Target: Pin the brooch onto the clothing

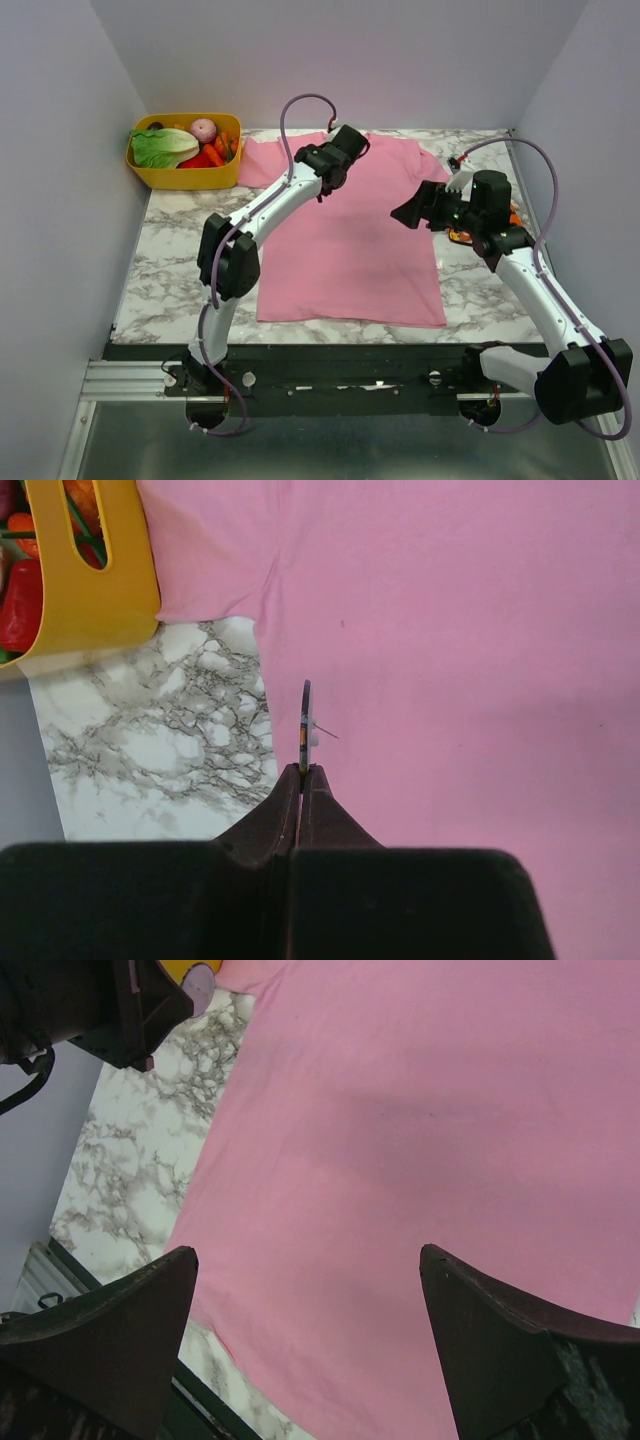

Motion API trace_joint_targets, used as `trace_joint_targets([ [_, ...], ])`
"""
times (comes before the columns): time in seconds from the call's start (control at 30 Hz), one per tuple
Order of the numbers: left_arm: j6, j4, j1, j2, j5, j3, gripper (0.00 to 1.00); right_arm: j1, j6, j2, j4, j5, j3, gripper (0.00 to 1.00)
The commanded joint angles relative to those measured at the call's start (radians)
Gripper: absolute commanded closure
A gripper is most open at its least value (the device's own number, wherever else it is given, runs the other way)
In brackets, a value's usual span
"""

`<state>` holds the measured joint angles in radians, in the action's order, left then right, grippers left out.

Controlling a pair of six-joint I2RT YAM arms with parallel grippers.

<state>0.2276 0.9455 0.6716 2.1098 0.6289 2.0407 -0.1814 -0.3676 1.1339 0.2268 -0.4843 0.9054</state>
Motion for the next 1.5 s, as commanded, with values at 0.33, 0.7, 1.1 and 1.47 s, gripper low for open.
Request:
trace_joint_targets([
  [0.33,-0.068,0.091,-0.006,0.196,0.09,0.291,1.0,0.007,-0.007,0.032,-0.009,-0.033,-0.013,0.0],
  [0.7,-0.157,0.05,-0.055,0.375,0.141,0.4,1.0,0.014,-0.011,0.072,-0.009,0.007,-0.016,0.0],
  [1.1,-0.381,-0.091,-0.072,0.549,0.221,0.48,1.0,0.046,-0.039,0.194,-0.009,-0.002,0.029,0.0],
  [1.47,-0.459,-0.169,-0.104,0.598,0.19,0.477,1.0,0.046,-0.036,0.256,-0.009,-0.022,0.053,0.0],
])
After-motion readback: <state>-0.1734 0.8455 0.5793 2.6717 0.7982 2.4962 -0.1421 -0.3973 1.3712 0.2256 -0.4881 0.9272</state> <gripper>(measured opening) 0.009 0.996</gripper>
